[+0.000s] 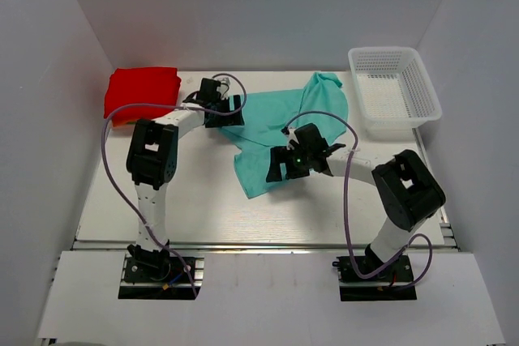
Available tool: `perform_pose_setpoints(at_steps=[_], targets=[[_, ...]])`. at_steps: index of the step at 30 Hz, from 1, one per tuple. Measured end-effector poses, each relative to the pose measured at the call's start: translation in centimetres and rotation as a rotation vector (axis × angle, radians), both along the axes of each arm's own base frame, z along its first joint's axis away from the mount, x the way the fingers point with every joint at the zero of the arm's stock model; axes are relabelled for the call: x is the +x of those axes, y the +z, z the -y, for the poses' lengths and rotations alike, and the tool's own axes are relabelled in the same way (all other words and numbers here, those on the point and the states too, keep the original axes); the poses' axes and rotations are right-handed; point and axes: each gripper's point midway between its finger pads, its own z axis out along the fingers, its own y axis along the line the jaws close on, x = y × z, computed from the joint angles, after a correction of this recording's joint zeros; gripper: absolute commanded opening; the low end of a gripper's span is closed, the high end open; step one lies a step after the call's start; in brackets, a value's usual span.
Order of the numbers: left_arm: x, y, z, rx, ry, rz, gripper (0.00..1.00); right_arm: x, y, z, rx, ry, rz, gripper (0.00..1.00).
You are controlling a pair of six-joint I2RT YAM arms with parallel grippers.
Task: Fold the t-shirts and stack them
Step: Flatten out the tshirt
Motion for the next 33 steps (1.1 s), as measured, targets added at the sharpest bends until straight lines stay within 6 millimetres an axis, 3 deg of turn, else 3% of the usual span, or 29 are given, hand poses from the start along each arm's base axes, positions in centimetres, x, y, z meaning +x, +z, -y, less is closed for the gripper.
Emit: perform_pose_setpoints(at_steps=[4, 6, 11, 14, 17, 20, 25, 28, 33], targets=[[-3.4, -0.2, -0.7, 0.014, 0.015, -0.024, 1.0, 0.0, 0.0, 0.9, 0.008, -0.06, 0.006, 0.9], [-6.5, -0.3, -1.1, 0.021, 0.021, -0.05, 1.0, -0.3, -0.1, 1.8, -0.009, -0.095, 0.01, 0.9], [-15.0, -0.3, -1.2, 0.05, -0.006, -0.129, 1.0, -2.5, -0.5, 6.2, -0.113, -0.205, 0.011, 0.9], [-18.0, 0.3, -0.7, 0.09, -0.03, -0.157, 1.0, -4.2, -0.7, 8.7, -0.186, -0.246, 0.006, 0.9], [-18.6, 2.0, 0.7, 0.118, -0.062, -0.118, 1.0, -5.4, -0.2, 10.8, -0.246, -0.278, 0.008, 0.9], [-17.5, 4.5, 3.3, 0.147, -0.115, -0.047, 1.0, -4.9, 1.6, 11.9, -0.257, -0.333, 0.077, 0.9], [-14.7, 7.6, 11.4, 0.2, -0.243, 0.089, 1.0, -3.4, 4.6, 14.7, -0.285, -0.53, 0.167, 0.9], [-15.5, 6.3, 15.6, 0.25, -0.347, 0.118, 1.0, -2.9, 5.5, 17.4, -0.339, -0.693, 0.192, 0.9], [-18.4, 1.9, 19.0, 0.36, -0.506, 0.097, 1.0, -3.9, 6.1, 21.5, -0.434, -0.865, 0.202, 0.9]])
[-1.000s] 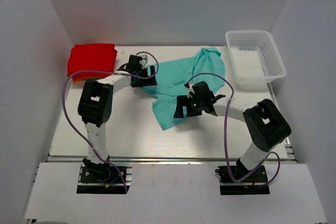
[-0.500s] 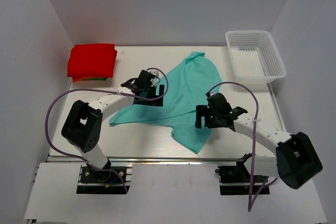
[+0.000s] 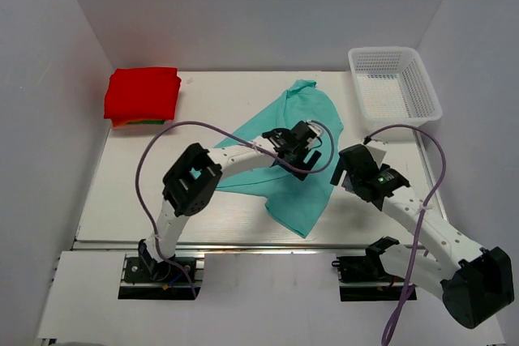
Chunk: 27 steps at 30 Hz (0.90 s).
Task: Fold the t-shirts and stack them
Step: Flatten out the tshirt
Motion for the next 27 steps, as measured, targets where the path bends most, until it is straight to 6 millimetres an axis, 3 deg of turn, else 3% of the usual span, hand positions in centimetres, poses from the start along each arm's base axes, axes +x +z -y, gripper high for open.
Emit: perform_pose_setpoints(at_steps=[4, 7, 13, 14, 18, 23, 27], targets=[[0.4, -1.9, 1.1, 0.079, -0.029, 0.021, 0.92, -0.5, 1.0, 1.6, -0.018, -0.058, 0.035, 0.9], [1.6, -2.1, 1.8, 0.099, -0.022, 0.049, 0.82, -0.6, 1.5, 2.2, -0.022, -0.076, 0.055, 0.9], [2.3, -2.3, 0.9, 0.146, -0.001, 0.073, 0.42, -0.7, 1.6, 2.6, -0.028, -0.088, 0.058, 0.9], [2.3, -2.3, 0.8, 0.152, 0.002, 0.075, 0.24, -0.7, 1.6, 2.7, -0.03, -0.087, 0.057, 0.9], [2.5, -2.3, 0.5, 0.166, 0.015, 0.084, 0.01, -0.7, 1.6, 2.7, -0.034, -0.075, 0.052, 0.9], [2.6, -2.0, 0.3, 0.172, 0.019, 0.091, 0.0, -0.6, 1.3, 2.0, -0.031, -0.01, 0.03, 0.9], [3.3, -0.4, -0.1, 0.154, 0.035, 0.122, 0.0, 0.0, 0.8, -0.3, 0.02, 0.129, 0.034, 0.9]])
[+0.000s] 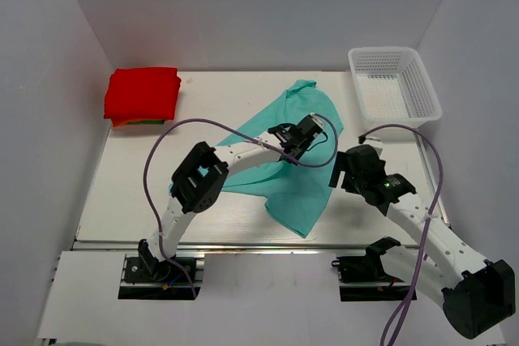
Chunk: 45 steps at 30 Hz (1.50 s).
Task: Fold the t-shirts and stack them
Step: Flatten out the tshirt
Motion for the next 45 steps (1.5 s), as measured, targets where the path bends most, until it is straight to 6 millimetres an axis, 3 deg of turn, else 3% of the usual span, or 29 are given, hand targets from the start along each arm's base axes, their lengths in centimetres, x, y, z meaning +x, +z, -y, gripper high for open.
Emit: perform_pose_setpoints(at_steps=[5, 10, 13, 21, 28, 35, 36, 37, 38, 39, 45], targets=[[2.1, 4.1, -2.9, -0.026, 0.058, 0.088, 0.0, 0.7, -0.7, -4.7, 0.122, 0.241, -0.001, 0.9], [6.7, 8.8, -7.4, -0.079, 0.182, 0.199, 0.0, 1.7, -2.5, -9.4, 0.227, 0.429, -0.059, 0.9], [9.5, 9.9, -11.0, -0.081, 0.259, 0.236, 0.0, 2.4, -4.4, -11.0, 0.254, 0.462, -0.112, 0.9], [15.4, 8.7, -20.9, -0.002, 0.436, 0.272, 0.0, 3.5, -7.5, -10.8, 0.227, 0.371, -0.199, 0.9], [21.4, 6.9, -25.9, 0.056, 0.513, 0.331, 0.0, 5.0, -7.8, -10.2, 0.213, 0.281, -0.205, 0.9], [27.6, 4.5, -30.5, 0.099, 0.619, 0.402, 0.0, 5.3, -8.0, -8.4, 0.18, 0.217, -0.224, 0.9], [28.2, 4.2, -31.0, 0.107, 0.633, 0.41, 0.06, 5.2, -8.1, -7.9, 0.167, 0.202, -0.233, 0.9], [28.9, 3.7, -31.5, 0.11, 0.646, 0.419, 0.21, 5.2, -8.1, -7.8, 0.162, 0.196, -0.236, 0.9], [29.4, 3.4, -32.2, 0.123, 0.657, 0.422, 0.49, 5.1, -8.1, -7.4, 0.154, 0.188, -0.241, 0.9], [30.0, 3.1, -32.7, 0.127, 0.665, 0.433, 0.99, 5.0, -8.2, -7.0, 0.143, 0.178, -0.248, 0.9], [30.0, 1.9, -33.4, 0.118, 0.671, 0.416, 1.0, 4.0, -8.3, -5.5, 0.102, 0.171, -0.292, 0.9]])
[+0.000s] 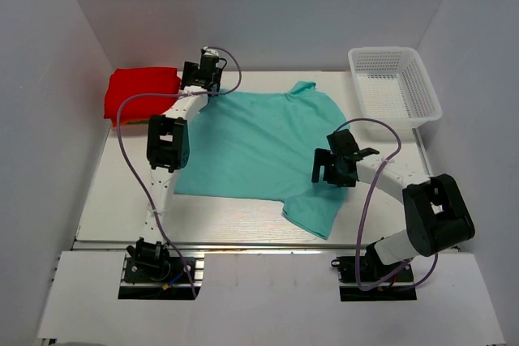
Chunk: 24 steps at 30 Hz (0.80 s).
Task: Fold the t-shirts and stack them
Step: Flatten out the tshirt
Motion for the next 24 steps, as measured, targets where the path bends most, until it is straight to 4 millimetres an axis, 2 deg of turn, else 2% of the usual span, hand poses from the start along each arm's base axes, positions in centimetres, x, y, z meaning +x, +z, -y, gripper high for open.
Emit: perform_pose_setpoints(at_steps=[3, 5, 9, 12, 15, 16, 18, 20, 24], targets=[[-0.7, 0.8, 0.9, -0.048, -0.023, -0.011, 1.0, -0.4, 0.4, 0.2, -0.012, 0.025, -0.01, 0.9], [-1.2, 2.2, 1.6, -0.093, -0.041, -0.016, 1.0, -0.3, 1.2, 0.1, -0.005, 0.046, 0.004, 0.9], [-3.2, 7.1, 3.5, -0.214, -0.096, -0.003, 1.0, 0.9, 4.2, -0.7, 0.033, 0.077, 0.093, 0.9], [-6.0, 11.3, 4.5, -0.299, -0.114, 0.009, 1.0, 1.2, 6.4, -0.8, 0.057, 0.081, 0.161, 0.9], [-10.9, 13.8, 4.9, -0.393, -0.093, -0.007, 1.0, 0.8, 8.2, -0.8, 0.083, 0.084, 0.211, 0.9], [-13.1, 13.6, 4.7, -0.424, -0.074, -0.025, 1.0, 0.6, 8.4, -0.8, 0.09, 0.088, 0.215, 0.9], [-18.2, 12.0, 4.2, -0.469, -0.024, -0.092, 1.0, -0.4, 8.9, -0.9, 0.11, 0.106, 0.224, 0.9], [-23.1, 9.3, 3.3, -0.504, 0.045, -0.165, 1.0, -1.4, 9.0, -1.2, 0.127, 0.131, 0.216, 0.9], [-33.6, 2.3, 0.5, -0.564, 0.226, -0.311, 1.0, -3.8, 8.5, -2.3, 0.144, 0.217, 0.182, 0.9]])
